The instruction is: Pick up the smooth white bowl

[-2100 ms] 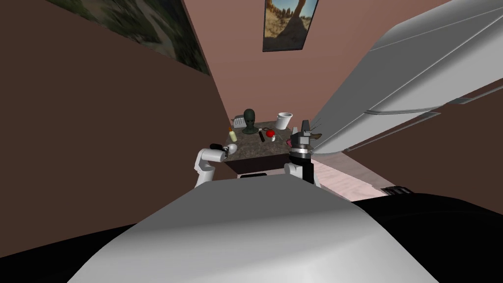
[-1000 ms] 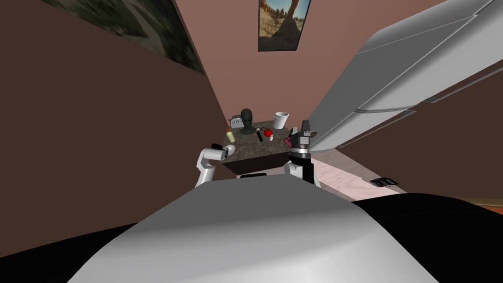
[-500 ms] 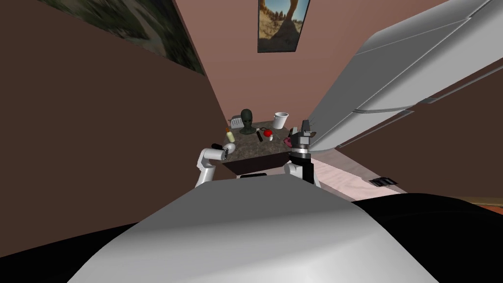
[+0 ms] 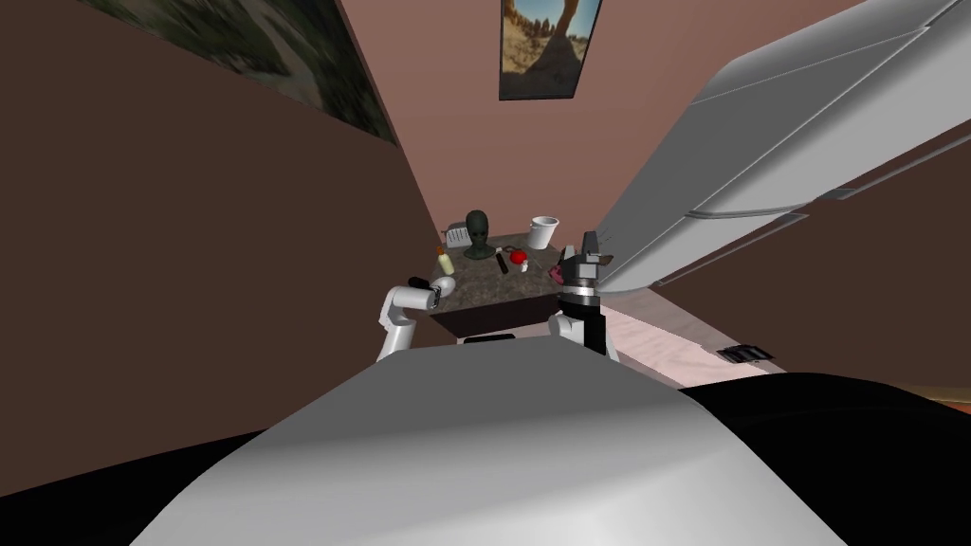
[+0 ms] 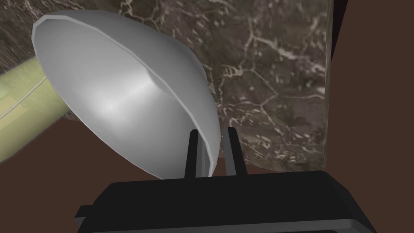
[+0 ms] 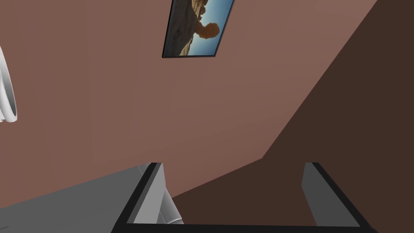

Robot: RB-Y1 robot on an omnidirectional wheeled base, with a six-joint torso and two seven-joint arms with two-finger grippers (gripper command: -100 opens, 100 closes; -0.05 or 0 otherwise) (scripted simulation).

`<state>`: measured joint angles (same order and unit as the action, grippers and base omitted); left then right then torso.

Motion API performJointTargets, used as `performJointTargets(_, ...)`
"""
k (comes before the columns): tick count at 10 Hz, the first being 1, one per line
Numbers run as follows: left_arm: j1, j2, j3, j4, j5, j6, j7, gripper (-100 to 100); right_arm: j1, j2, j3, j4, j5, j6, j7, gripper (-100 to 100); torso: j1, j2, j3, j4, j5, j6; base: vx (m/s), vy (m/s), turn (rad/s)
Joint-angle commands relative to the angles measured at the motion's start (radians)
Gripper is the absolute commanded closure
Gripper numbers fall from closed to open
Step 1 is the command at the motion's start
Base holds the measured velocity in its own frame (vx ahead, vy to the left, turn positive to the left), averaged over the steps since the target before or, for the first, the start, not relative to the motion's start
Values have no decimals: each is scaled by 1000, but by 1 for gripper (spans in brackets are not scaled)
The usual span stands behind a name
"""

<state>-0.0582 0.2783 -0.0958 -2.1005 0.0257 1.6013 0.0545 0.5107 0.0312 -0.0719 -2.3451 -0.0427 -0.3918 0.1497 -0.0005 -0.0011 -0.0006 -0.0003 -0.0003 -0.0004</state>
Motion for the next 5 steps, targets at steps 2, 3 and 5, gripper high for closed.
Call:
performJointTargets(2,14,-4,-19,-56,-10,41,8,100,0,0,0,0,0,0,0,0,0,0,0,0,0,0,23,9,27)
performJointTargets(3,17,-5,-23,-70,-12,51,9,100,0,0,0,0,0,0,0,0,0,0,0,0,0,0,15,9,22)
performJointTargets(5,18,-4,-23,-61,-12,43,8,0,0,0,0,0,0,0,0,0,0,1,1,1,0,0,3,2,1)
